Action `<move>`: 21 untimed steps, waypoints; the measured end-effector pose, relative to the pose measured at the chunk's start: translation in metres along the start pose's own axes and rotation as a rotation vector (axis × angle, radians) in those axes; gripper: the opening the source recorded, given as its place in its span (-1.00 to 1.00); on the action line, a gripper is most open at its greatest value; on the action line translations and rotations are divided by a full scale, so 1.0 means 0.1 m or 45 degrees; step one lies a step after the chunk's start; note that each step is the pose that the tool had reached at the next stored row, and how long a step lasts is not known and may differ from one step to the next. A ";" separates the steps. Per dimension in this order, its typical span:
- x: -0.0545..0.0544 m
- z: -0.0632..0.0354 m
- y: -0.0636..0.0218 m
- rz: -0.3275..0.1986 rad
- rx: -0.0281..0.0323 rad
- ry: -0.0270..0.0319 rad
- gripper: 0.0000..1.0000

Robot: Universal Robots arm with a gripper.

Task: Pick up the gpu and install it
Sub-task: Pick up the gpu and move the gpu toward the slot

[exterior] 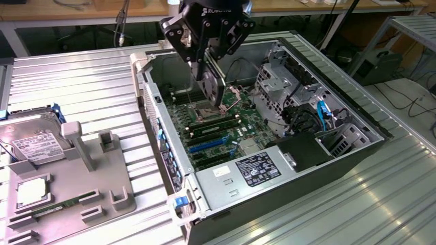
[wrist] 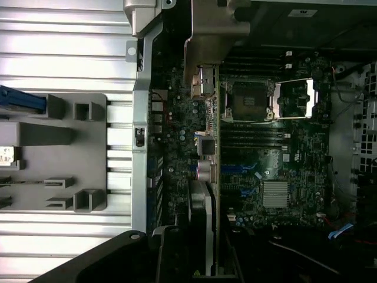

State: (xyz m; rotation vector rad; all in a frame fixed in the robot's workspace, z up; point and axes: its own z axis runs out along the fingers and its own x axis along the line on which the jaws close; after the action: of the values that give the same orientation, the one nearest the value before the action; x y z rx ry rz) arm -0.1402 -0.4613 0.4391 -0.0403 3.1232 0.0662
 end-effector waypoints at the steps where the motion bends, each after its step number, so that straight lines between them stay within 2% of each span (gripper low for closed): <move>1: -0.03 0.000 0.000 0.000 0.0000 0.0001 -0.44; 21: -0.44 0.008 -0.011 0.000 0.0000 0.0000 -0.44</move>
State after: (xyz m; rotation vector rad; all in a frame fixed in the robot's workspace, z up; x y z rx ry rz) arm -0.0963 -0.4613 0.4390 -0.0404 3.1233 0.0663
